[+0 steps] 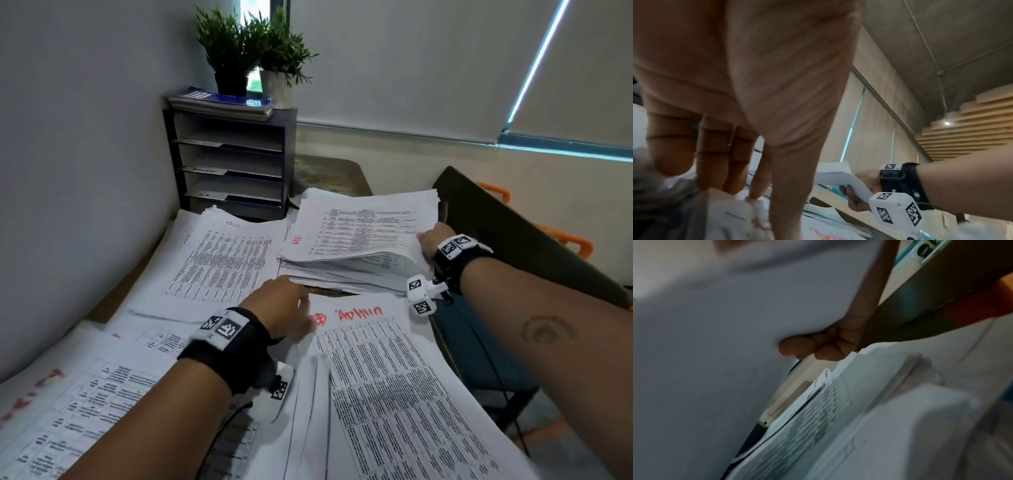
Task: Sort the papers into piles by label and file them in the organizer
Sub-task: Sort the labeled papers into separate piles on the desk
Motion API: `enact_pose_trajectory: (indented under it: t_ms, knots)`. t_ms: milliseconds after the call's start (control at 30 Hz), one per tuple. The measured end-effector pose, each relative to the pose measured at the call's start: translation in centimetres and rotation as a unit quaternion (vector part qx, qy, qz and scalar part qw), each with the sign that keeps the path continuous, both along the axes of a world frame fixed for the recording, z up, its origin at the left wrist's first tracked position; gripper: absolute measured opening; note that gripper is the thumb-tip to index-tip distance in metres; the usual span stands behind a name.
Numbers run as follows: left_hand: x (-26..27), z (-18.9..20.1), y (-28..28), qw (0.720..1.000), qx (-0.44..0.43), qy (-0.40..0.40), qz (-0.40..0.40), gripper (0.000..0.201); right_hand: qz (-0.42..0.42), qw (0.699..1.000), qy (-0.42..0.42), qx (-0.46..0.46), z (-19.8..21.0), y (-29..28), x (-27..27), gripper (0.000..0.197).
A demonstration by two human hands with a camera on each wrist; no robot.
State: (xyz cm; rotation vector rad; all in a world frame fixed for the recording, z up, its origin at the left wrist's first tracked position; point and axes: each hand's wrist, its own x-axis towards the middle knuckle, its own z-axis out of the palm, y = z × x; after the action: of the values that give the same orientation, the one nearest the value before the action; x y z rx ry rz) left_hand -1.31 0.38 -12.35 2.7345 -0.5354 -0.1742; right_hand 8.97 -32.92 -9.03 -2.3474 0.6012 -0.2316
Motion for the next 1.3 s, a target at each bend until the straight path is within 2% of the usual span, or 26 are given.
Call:
enact_pose_trajectory:
  t_ms: [67,100,133,200,300,367,433,500,600,767,900,1033,1100,1133,1300]
  knots:
    - [-0.3,0.1,-0.1,0.999,0.032,0.002,-0.012,0.014,0.007,1.0,0.012,0.005,0.1,0.0,0.3,0.045]
    - [-0.4,0.1,-0.2,0.999,0.035,0.013,-0.015,0.02,-0.002,1.0,0.015,0.001,0.2,0.1,0.5,0.049]
    - [-0.4,0.1,-0.3,0.999,0.039,0.023,-0.013,0.028,-0.014,1.0,0.02,-0.017,0.4,0.4,0.6,0.056]
    - [-0.6,0.1,-0.5,0.998,0.056,0.032,-0.001,0.032,-0.016,0.996,0.024,-0.083,0.1,1.0,1.0,0.068]
    - [-0.2,-0.2,-0.8,0.997,0.058,0.045,0.027,0.051,0.081,0.988,-0.041,-0.121,-0.6,3.3,0.3,0.063]
    - [-0.1,-0.2,-0.8,0.996,0.061,0.046,0.042,0.072,0.138,0.985,-0.072,-0.079,-0.5,5.7,-1.9,0.058]
    - [0.0,-0.1,-0.6,0.995,0.059,0.05,0.058,0.083,0.21,0.973,-0.07,-0.072,-0.4,7.7,-4.1,0.044]
    - [0.1,-0.1,-0.3,0.995,0.049,0.061,0.062,0.078,0.29,0.95,-0.051,-0.101,-0.4,9.0,-6.1,0.031]
    - [0.1,-0.2,0.1,0.995,-0.002,0.08,0.055,0.053,0.382,0.913,0.002,-0.145,-0.8,10.4,-8.3,0.024]
    - [0.4,-0.3,0.5,0.995,-0.056,0.057,0.052,0.025,0.406,0.898,0.041,-0.165,-1.6,11.5,-9.6,0.038]
    - [0.8,-0.6,0.7,0.988,-0.129,0.042,0.072,0.009,0.42,0.886,0.052,-0.19,-1.9,12.4,-10.2,0.033]
    - [1.0,-0.6,0.5,0.974,-0.214,0.023,0.065,0.017,0.398,0.89,0.022,-0.222,-2.2,12.8,-10.1,0.019]
    - [0.7,-0.4,0.2,0.963,-0.265,0.028,0.05,0.014,0.378,0.904,0.0,-0.197,-2.0,12.5,-10.0,0.006]
    - [0.6,-0.3,0.0,0.955,-0.291,0.038,0.043,0.015,0.37,0.91,-0.01,-0.187,-1.9,12.3,-9.9,0.009]
    - [-0.2,-0.3,-0.4,0.89,-0.423,0.164,0.041,0.023,0.353,0.914,-0.07,-0.187,-1.3,10.8,-10.1,0.008]
